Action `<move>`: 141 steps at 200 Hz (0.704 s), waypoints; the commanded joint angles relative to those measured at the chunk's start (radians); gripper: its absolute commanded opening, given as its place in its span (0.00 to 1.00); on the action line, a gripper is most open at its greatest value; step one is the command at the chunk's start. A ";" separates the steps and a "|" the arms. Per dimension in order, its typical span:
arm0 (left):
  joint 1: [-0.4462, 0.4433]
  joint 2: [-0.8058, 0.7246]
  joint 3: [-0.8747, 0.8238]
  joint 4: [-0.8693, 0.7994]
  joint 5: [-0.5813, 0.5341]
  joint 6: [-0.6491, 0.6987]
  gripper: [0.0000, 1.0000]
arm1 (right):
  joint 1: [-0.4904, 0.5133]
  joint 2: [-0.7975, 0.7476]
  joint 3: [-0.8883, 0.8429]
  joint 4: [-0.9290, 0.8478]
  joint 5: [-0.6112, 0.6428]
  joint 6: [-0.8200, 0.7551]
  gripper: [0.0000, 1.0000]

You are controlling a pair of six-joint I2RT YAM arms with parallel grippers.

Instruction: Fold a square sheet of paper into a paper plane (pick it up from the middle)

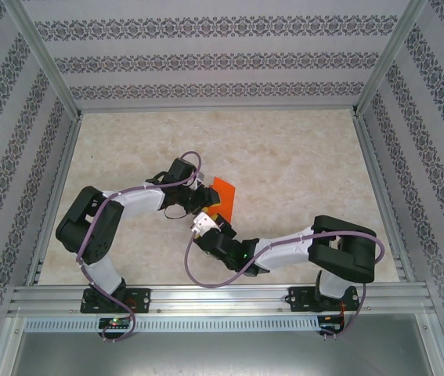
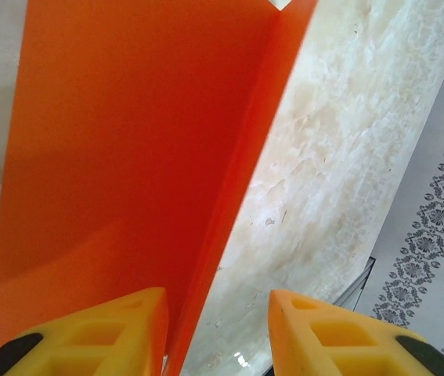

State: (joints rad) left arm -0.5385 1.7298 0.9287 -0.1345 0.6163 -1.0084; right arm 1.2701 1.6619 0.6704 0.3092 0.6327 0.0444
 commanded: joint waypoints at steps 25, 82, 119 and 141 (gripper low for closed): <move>-0.012 -0.009 0.042 -0.006 0.009 0.014 0.39 | 0.013 -0.001 0.024 -0.065 0.053 0.014 0.50; -0.011 -0.021 0.046 -0.021 -0.001 0.022 0.39 | 0.011 -0.022 0.034 -0.106 0.068 0.054 0.20; -0.011 -0.046 0.053 -0.073 -0.045 0.045 0.42 | -0.023 -0.076 0.016 -0.132 0.026 0.117 0.00; -0.012 -0.080 0.061 -0.120 -0.099 0.065 0.48 | -0.059 -0.114 -0.017 -0.108 -0.059 0.150 0.00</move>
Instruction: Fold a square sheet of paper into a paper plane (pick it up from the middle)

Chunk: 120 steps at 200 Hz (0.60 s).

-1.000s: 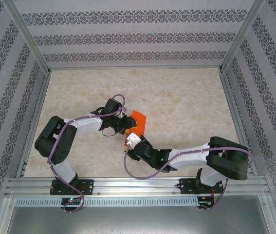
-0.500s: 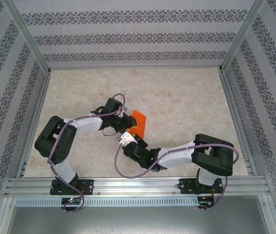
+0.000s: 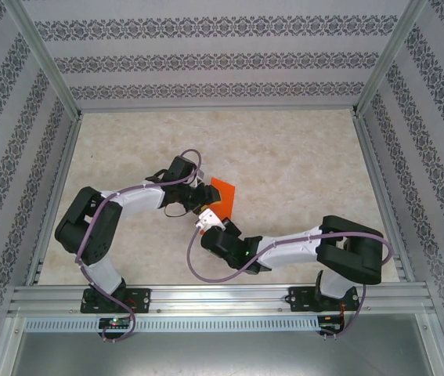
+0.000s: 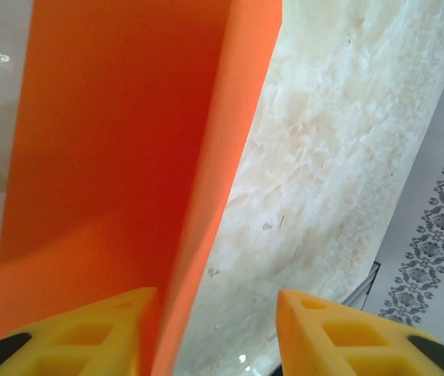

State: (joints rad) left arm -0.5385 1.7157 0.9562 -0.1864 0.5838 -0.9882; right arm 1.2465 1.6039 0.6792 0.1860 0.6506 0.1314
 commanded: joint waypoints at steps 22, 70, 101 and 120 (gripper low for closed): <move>-0.010 -0.101 0.037 -0.124 -0.139 0.063 0.55 | -0.084 -0.090 -0.078 0.081 -0.204 0.108 0.00; -0.010 -0.148 -0.002 -0.168 -0.215 0.072 0.52 | -0.182 -0.104 -0.138 0.162 -0.418 0.206 0.01; -0.009 -0.152 -0.029 -0.165 -0.209 0.069 0.39 | -0.232 -0.093 -0.152 0.186 -0.503 0.270 0.02; -0.012 -0.150 -0.039 -0.169 -0.197 0.082 0.32 | -0.269 -0.087 -0.158 0.199 -0.562 0.312 0.02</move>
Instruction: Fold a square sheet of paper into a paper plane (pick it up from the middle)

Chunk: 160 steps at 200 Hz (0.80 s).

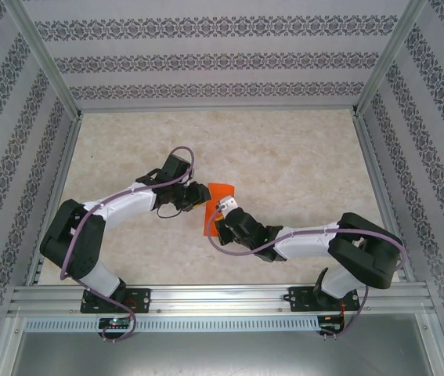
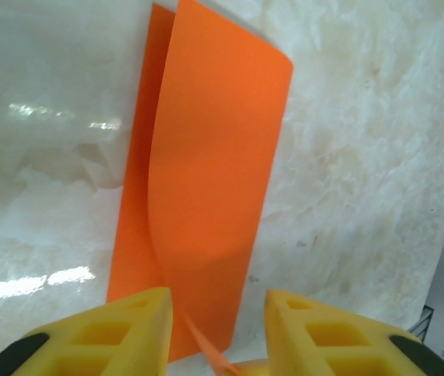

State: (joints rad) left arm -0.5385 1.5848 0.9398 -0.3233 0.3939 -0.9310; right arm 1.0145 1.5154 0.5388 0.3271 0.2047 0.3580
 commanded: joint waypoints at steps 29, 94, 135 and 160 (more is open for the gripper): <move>-0.016 -0.025 -0.047 -0.040 0.005 0.040 0.26 | -0.101 0.019 -0.026 0.077 -0.214 0.149 0.02; -0.069 0.009 -0.079 0.012 0.029 0.004 0.16 | -0.156 0.026 -0.036 0.093 -0.276 0.195 0.03; -0.086 0.061 -0.062 0.017 0.034 0.004 0.13 | -0.159 0.032 -0.030 0.080 -0.277 0.197 0.04; -0.093 0.064 -0.067 0.022 0.026 0.005 0.13 | -0.162 0.033 -0.034 0.074 -0.263 0.206 0.04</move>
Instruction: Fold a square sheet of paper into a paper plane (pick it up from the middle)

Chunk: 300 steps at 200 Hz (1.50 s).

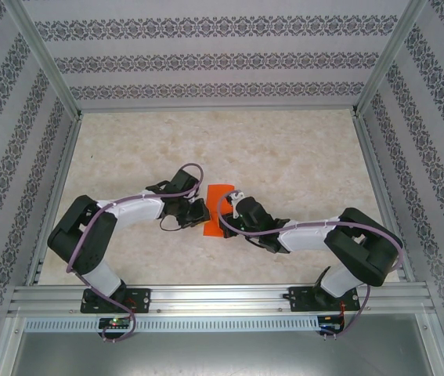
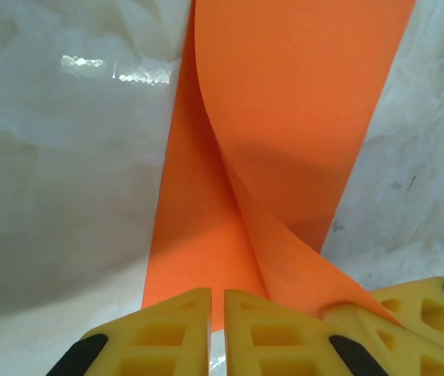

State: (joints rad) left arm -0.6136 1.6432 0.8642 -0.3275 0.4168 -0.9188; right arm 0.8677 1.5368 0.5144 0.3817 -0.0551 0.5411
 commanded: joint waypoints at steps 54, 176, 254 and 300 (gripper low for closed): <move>-0.031 0.062 0.013 0.064 0.018 -0.025 0.10 | -0.018 0.007 -0.013 0.008 0.008 0.030 0.04; -0.031 0.107 0.016 0.030 -0.011 0.018 0.10 | -0.114 -0.018 0.087 -0.264 -0.056 -0.042 0.10; -0.031 0.134 0.033 0.001 -0.021 0.053 0.10 | -0.167 0.042 0.187 -0.377 -0.146 -0.154 0.11; -0.031 0.139 0.037 -0.009 -0.029 0.061 0.10 | -0.184 0.090 0.233 -0.406 -0.199 -0.201 0.11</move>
State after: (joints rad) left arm -0.6315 1.7512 0.8936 -0.2966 0.4248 -0.8894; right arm 0.6979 1.6009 0.7071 0.0074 -0.2115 0.3927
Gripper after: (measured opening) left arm 0.102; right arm 0.113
